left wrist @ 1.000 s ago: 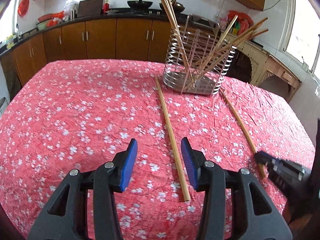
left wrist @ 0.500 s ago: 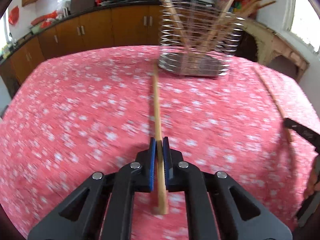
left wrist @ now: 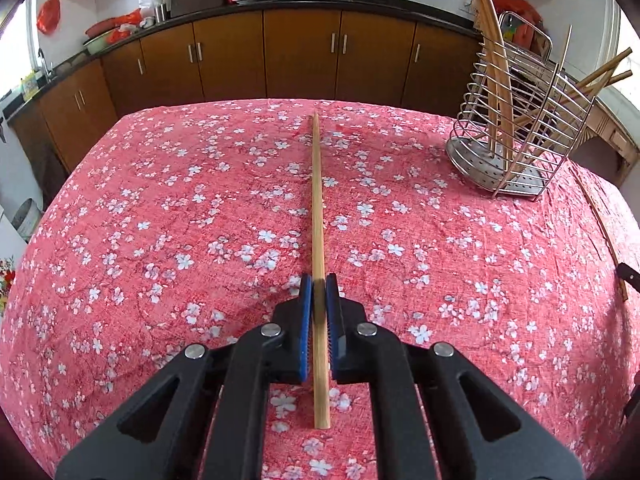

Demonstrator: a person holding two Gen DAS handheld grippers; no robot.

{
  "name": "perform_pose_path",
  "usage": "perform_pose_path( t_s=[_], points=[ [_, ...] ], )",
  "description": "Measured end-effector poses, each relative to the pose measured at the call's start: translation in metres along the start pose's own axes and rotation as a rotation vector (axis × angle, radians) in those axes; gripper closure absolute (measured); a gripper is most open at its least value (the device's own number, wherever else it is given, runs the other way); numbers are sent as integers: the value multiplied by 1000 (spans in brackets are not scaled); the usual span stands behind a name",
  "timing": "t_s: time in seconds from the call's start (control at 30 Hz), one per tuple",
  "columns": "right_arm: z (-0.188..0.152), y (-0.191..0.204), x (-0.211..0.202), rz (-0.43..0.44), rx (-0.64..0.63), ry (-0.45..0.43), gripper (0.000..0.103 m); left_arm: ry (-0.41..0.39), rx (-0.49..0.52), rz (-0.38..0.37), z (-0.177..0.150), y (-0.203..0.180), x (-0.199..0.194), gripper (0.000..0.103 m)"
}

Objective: Organize utensils
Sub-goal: 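Close the right gripper on a loose chopstick while the left gripper grasps another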

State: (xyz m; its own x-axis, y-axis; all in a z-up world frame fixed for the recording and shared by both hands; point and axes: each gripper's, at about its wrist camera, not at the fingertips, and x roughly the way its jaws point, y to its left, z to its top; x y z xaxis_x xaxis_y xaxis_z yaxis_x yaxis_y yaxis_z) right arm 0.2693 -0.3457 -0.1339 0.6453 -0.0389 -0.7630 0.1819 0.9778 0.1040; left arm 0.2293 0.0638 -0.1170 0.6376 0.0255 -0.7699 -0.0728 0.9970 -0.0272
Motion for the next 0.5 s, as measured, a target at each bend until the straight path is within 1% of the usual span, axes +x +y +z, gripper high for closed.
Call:
perform_pose_path(
  t_s=[0.13,0.5],
  points=[
    [-1,-1,0,5,5,0,95,1,0,-5,3,-6,4,94],
    [0,-3,-1,5,5,0,95,0,-24,-36,3,3,4,93]
  ],
)
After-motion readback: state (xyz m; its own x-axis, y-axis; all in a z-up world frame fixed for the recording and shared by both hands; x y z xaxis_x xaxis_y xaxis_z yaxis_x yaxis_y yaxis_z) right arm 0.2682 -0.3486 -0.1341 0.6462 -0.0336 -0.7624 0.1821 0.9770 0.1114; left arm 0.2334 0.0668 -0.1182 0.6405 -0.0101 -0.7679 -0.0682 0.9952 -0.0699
